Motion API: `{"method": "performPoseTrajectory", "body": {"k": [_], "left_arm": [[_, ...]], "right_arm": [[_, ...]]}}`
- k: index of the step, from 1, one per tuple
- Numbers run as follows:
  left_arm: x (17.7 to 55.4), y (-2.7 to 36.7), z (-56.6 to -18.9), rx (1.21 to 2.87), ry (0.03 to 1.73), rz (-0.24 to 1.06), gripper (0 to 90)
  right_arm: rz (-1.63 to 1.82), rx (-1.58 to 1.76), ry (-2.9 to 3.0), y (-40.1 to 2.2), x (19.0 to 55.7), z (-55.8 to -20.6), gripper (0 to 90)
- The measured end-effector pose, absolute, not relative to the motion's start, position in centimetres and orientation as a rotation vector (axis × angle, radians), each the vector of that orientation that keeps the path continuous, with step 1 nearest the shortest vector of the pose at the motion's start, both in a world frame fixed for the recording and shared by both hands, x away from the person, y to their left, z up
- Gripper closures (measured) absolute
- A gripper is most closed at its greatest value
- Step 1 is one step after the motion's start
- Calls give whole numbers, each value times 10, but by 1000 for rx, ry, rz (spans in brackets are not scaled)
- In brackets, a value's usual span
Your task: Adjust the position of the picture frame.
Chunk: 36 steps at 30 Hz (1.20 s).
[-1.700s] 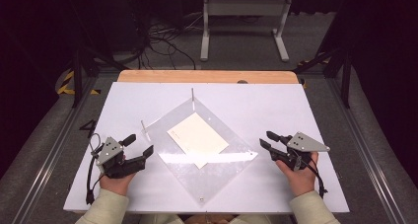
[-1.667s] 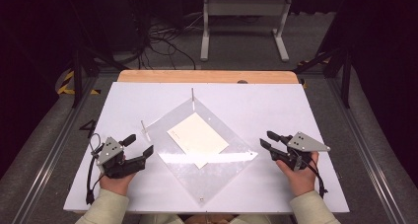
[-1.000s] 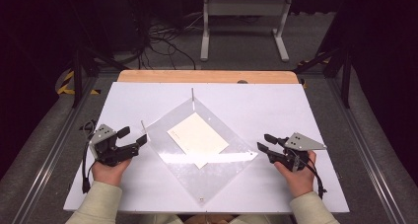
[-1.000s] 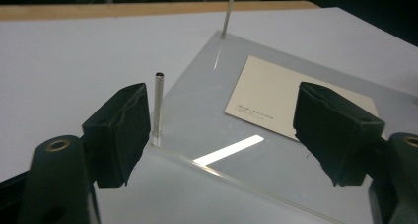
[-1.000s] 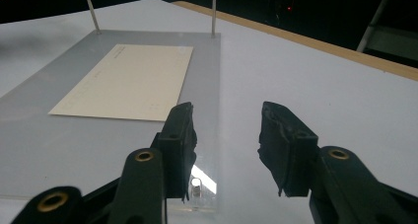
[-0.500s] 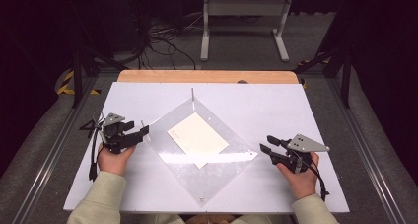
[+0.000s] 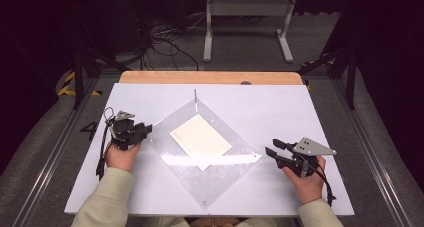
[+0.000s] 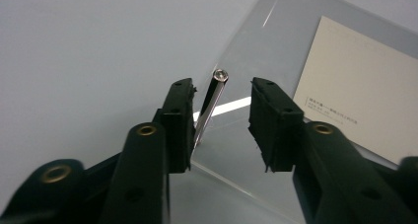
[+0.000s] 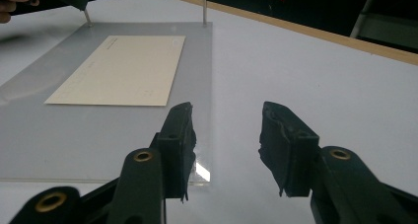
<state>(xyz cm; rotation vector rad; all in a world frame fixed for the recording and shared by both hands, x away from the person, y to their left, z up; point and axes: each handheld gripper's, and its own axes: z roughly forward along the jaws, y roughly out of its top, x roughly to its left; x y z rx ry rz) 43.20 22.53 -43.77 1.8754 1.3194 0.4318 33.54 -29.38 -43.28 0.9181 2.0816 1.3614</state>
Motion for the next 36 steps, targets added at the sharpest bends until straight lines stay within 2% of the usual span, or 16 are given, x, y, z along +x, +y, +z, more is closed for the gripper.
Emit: {"method": "performPoseTrajectory", "body": {"k": [3, 6, 8, 25, 32, 34, 36], "left_arm": [[435, 225, -437, 1911, 1318, 491, 813], [436, 225, -436, 1912, 1318, 485, 828], [436, 220, -435, 1934, 1304, 534, 837], [472, 181, -431, 1951, 1265, 553, 841], [481, 175, -440, 1877, 1271, 529, 832], [480, 178, -440, 1861, 1272, 508, 818], [478, 182, -438, 1830, 1262, 459, 752]], "right_arm": [[1363, 923, 2077, -296, 334, -433, 554], [1357, 929, 2073, -297, 332, -433, 554], [1353, 933, 2076, -298, 331, -433, 553], [1352, 957, 2064, -305, 324, -434, 553], [1324, 955, 2078, -303, 323, -434, 555], [1315, 959, 2082, -303, 324, -435, 564], [1301, 966, 2085, -302, 324, -434, 577]]}}
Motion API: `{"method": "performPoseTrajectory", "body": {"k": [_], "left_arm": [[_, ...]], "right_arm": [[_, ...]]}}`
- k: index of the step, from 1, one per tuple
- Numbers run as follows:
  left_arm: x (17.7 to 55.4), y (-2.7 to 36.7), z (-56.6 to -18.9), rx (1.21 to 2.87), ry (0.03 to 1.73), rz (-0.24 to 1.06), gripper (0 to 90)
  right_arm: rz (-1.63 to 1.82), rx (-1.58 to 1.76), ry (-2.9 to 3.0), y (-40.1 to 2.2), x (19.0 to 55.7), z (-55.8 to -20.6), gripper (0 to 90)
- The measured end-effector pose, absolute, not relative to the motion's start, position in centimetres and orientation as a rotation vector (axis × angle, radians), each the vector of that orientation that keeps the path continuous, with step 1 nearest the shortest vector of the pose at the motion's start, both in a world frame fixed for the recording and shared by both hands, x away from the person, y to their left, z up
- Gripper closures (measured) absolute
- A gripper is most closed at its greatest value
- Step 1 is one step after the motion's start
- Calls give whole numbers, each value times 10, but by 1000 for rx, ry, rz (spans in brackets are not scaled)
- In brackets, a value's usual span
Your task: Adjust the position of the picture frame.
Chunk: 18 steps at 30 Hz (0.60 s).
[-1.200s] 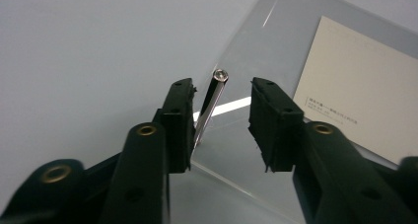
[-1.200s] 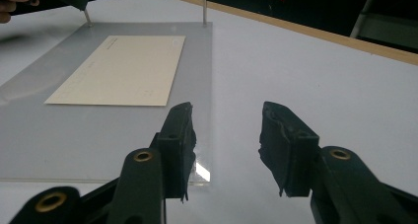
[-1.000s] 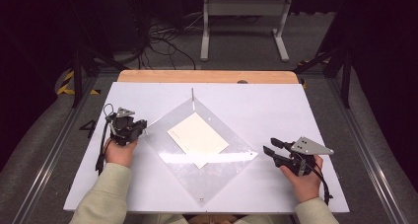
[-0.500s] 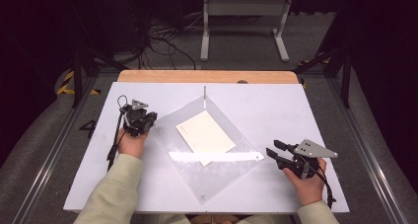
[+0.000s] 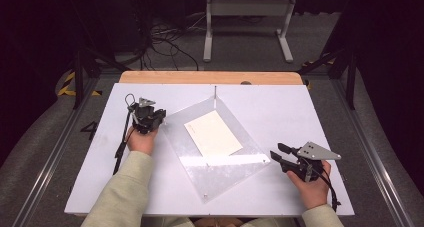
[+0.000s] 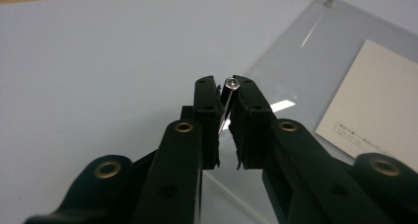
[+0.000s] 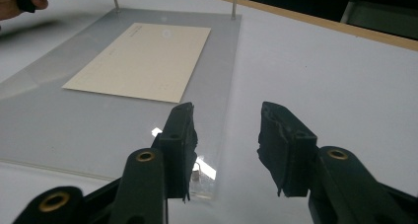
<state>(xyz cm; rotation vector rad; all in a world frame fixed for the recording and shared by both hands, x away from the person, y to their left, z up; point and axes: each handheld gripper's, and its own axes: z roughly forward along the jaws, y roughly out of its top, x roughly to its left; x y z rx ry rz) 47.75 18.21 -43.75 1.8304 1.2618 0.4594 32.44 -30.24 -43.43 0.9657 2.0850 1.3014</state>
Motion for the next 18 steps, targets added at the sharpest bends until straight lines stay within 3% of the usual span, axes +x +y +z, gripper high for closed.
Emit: {"method": "performPoseTrajectory", "body": {"k": [5, 12, 18], "left_arm": [[457, 182, -425, 1851, 1183, 478, 589], [433, 189, -407, 1839, 1097, 453, 581], [414, 189, -398, 1922, 1012, 432, 581]], "right_arm": [[1271, 995, 2108, -301, 328, -435, 625], [1222, 1025, 2168, -295, 336, -436, 676], [1150, 1051, 2242, -289, 345, -439, 728]]}}
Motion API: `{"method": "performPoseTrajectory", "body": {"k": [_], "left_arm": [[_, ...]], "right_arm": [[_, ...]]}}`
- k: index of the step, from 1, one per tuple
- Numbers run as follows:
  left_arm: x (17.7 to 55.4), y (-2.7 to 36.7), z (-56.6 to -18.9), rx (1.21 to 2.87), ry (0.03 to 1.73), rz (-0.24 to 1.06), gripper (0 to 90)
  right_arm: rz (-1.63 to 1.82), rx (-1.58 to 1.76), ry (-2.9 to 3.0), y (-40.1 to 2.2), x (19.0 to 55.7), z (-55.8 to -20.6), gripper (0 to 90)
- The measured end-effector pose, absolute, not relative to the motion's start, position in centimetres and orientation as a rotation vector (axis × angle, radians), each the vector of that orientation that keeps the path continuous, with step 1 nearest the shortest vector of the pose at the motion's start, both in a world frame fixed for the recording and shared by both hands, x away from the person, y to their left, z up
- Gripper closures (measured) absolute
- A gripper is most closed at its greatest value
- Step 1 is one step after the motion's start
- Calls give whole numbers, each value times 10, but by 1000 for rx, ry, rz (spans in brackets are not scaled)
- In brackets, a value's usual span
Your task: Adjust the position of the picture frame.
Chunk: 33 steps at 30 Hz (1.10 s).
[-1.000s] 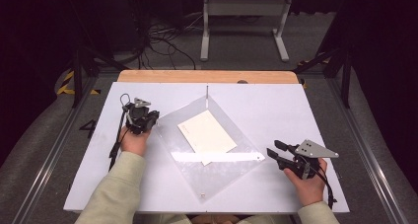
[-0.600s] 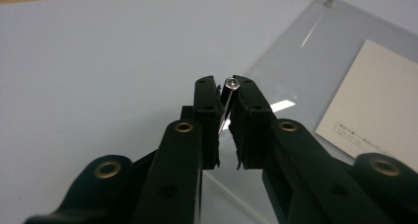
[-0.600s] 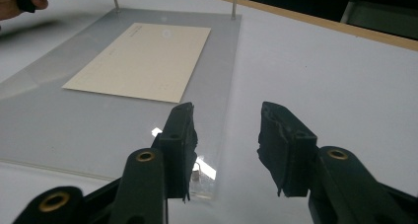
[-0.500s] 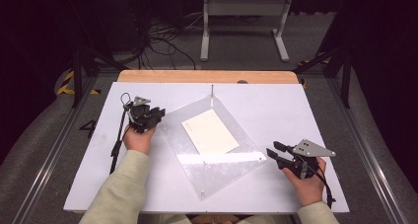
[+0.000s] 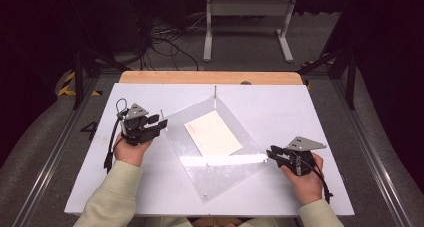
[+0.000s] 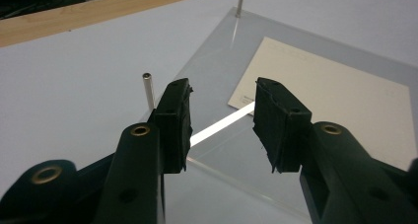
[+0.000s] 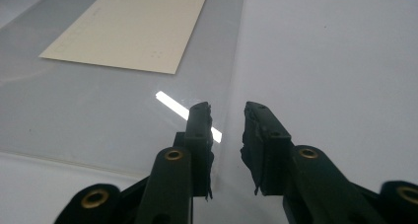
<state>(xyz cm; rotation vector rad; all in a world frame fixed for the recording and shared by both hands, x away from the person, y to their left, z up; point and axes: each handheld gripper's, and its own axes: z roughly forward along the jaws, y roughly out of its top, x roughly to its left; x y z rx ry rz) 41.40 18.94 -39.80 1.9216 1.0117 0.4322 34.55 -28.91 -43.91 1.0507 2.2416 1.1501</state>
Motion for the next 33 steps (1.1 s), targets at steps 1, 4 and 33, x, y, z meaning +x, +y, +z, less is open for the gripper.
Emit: {"method": "performPoseTrajectory", "body": {"k": [1, 4, 33], "left_arm": [[411, 190, -397, 1928, 1000, 418, 581], [404, 190, -397, 1947, 971, 394, 586], [397, 204, -414, 1996, 983, 311, 630]], "right_arm": [[1142, 1055, 2248, -289, 346, -439, 734], [1117, 1076, 2262, -289, 350, -440, 755], [1055, 1054, 2555, -266, 349, -450, 896]]}}
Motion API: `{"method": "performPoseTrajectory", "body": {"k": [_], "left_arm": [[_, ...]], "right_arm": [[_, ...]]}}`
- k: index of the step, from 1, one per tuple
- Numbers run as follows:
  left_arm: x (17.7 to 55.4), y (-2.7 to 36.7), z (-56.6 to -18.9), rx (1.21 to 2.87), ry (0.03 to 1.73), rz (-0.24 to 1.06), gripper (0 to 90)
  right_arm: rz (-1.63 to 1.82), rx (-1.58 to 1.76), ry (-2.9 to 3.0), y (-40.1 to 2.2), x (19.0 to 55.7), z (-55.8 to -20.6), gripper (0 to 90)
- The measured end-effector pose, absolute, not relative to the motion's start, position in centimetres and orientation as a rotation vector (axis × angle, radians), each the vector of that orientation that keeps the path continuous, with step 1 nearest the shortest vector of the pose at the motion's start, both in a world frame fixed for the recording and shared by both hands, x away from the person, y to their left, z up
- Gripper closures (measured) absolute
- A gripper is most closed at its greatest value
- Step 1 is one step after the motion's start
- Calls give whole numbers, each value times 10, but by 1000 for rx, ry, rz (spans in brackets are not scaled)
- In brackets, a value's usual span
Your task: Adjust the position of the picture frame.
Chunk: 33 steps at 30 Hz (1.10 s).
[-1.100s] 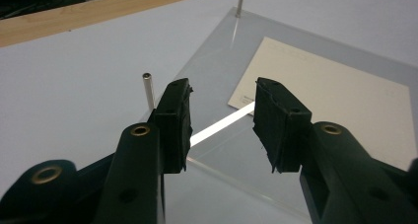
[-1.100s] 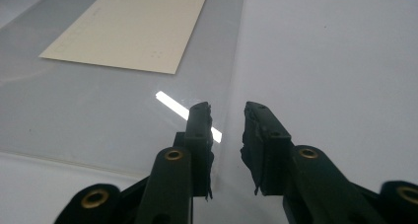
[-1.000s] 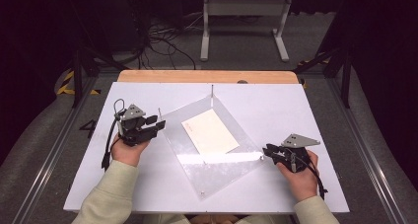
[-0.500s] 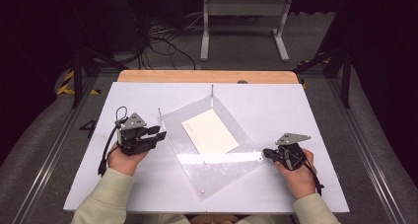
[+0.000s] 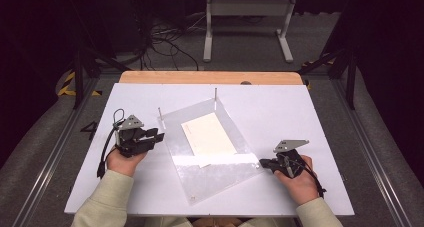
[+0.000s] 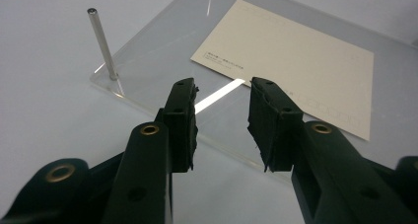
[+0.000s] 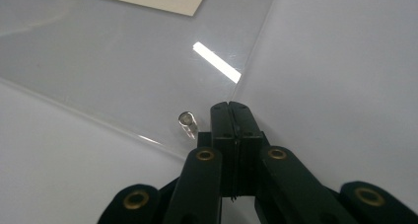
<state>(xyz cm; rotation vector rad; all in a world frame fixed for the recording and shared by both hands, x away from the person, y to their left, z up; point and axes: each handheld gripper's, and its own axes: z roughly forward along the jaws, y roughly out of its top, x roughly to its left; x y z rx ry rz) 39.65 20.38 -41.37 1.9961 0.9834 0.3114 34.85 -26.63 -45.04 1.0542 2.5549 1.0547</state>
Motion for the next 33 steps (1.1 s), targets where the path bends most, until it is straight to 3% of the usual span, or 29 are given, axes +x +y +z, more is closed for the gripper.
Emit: {"method": "performPoseTrajectory", "body": {"k": [22, 33], "left_arm": [[388, 213, -421, 1960, 993, 350, 629], [373, 218, -424, 1969, 988, 372, 574]], "right_arm": [[1055, 796, 2797, -214, 333, -448, 893], [1095, 730, 2686, -207, 355, -416, 729]]}}
